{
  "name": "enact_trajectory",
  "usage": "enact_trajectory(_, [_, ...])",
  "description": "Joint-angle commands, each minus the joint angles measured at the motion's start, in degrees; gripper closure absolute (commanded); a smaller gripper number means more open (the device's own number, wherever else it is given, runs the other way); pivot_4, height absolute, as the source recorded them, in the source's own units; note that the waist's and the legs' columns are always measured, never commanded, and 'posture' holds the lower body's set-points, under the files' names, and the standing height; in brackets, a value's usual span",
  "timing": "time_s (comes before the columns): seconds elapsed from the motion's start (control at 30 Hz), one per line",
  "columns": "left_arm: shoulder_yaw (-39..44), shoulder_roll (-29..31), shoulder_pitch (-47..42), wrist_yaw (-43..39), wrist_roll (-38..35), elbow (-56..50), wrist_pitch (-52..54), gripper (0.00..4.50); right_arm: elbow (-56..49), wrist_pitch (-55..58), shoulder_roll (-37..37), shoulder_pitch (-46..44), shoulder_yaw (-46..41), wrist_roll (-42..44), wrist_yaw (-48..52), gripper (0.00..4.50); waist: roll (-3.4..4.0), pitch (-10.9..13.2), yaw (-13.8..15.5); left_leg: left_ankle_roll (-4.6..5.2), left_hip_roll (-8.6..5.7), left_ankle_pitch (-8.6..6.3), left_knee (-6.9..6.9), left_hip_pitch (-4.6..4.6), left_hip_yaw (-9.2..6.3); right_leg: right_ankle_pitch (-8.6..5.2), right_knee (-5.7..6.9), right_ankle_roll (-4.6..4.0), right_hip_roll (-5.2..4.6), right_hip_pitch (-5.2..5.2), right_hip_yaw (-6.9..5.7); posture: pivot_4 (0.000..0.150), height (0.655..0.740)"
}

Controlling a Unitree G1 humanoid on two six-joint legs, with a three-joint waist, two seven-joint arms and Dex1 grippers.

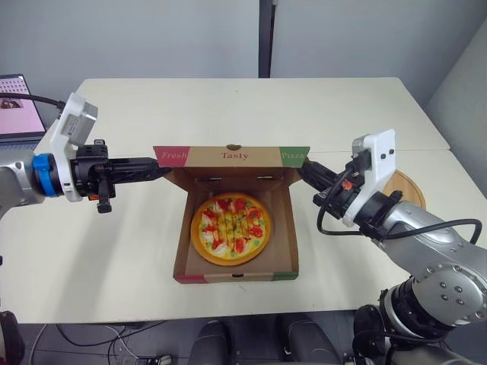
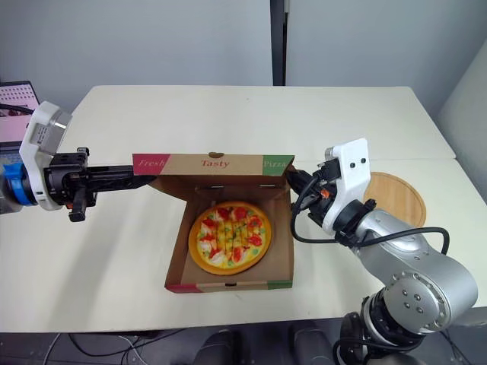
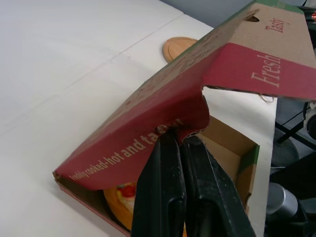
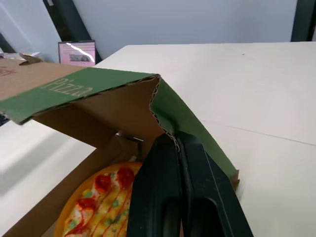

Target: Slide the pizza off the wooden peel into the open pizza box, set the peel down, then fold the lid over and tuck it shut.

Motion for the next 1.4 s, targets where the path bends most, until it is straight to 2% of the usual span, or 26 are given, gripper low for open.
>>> enact_trajectory(0.03, [3.5, 1.1, 1.9, 0.0, -2.5, -3.2, 0.8, 4.46, -2.1, 0.5, 0.8, 1.5, 1.5, 3.9, 1.9, 4.5, 0.01, 0.0, -0.1, 0.0, 0.0, 0.0, 0.0, 0.0, 0.0, 0.0, 0.01, 0.0, -0.01, 0.0, 0.0, 0.15, 0.7306])
enact_trajectory(0.43, [12.1, -1.0, 12.7, 4.8, -9.7, -10.8, 6.8, 4.46, -2.6, -1.6, -1.8, 12.0, 4.1, 7.1, 0.9, 4.5, -0.09, -0.1, -0.3, 0.0, 0.12, 0.0, -0.01, 0.13, 0.06, -0.02, 0.05, -0.04, -0.05, 0.01, 0.03, 0.15, 0.7306])
enact_trajectory(0.67, [16.0, -3.4, 19.3, 8.4, -12.8, -15.2, 8.3, 4.46, -2.3, -2.4, 2.5, 19.1, 5.3, 8.7, -0.8, 4.5, -0.24, -0.2, -0.3, -0.01, 0.64, 0.0, 0.0, 0.18, 0.12, -0.05, 0.06, -0.1, 0.07, 0.02, 0.0, 0.15, 0.7306])
enact_trajectory(0.93, [17.1, -4.3, 23.1, 10.0, -13.7, -17.3, 7.0, 4.46, -0.9, -4.7, 1.7, 21.7, 4.9, 8.9, -1.2, 4.5, -0.28, -0.2, -0.2, -0.01, 0.73, 0.0, -0.01, 0.21, 0.11, -0.11, 0.07, -0.21, 0.11, 0.01, -0.01, 0.15, 0.7306])
enact_trajectory(1.03, [17.0, -4.4, 23.7, 10.2, -13.5, -17.6, 6.3, 4.5, -0.7, -5.4, -0.3, 22.2, 3.4, 10.1, 0.1, 3.95, -0.27, -0.2, 0.0, -0.01, 0.73, 0.0, -0.01, 0.2, 0.09, -0.11, 0.07, -0.22, 0.12, 0.01, -0.01, 0.15, 0.7306])
enact_trajectory(1.13, [17.0, -4.4, 24.1, 10.4, -13.6, -17.7, 5.6, 4.5, -0.5, -5.8, -3.9, 23.0, 1.8, 12.0, 2.1, 2.94, -0.24, -0.2, 0.1, -0.01, 0.67, 0.0, -0.01, 0.16, 0.13, -0.13, 0.06, -0.25, 0.11, 0.0, -0.01, 0.15, 0.7306])
enact_trajectory(1.33, [17.1, -4.6, 25.0, 11.0, -13.7, -18.2, 4.5, 4.5, 0.3, -10.6, -17.7, 26.1, -1.6, 16.7, 9.9, 0.85, -0.26, -0.2, 0.4, -0.01, 0.58, -0.01, 0.0, 0.1, 0.17, -0.12, -0.04, -0.24, 0.08, 0.02, -0.02, 0.15, 0.7306])
enact_trajectory(1.4, [17.1, -4.8, 25.4, 11.3, -13.8, -18.4, 4.2, 4.5, 2.5, -14.0, -24.3, 26.9, -3.4, 16.3, 13.9, 0.85, -0.25, -0.2, 0.4, -0.01, 0.58, -0.01, 0.01, 0.1, 0.27, -0.12, -0.03, -0.23, 0.09, 0.03, 0.0, 0.15, 0.7306])
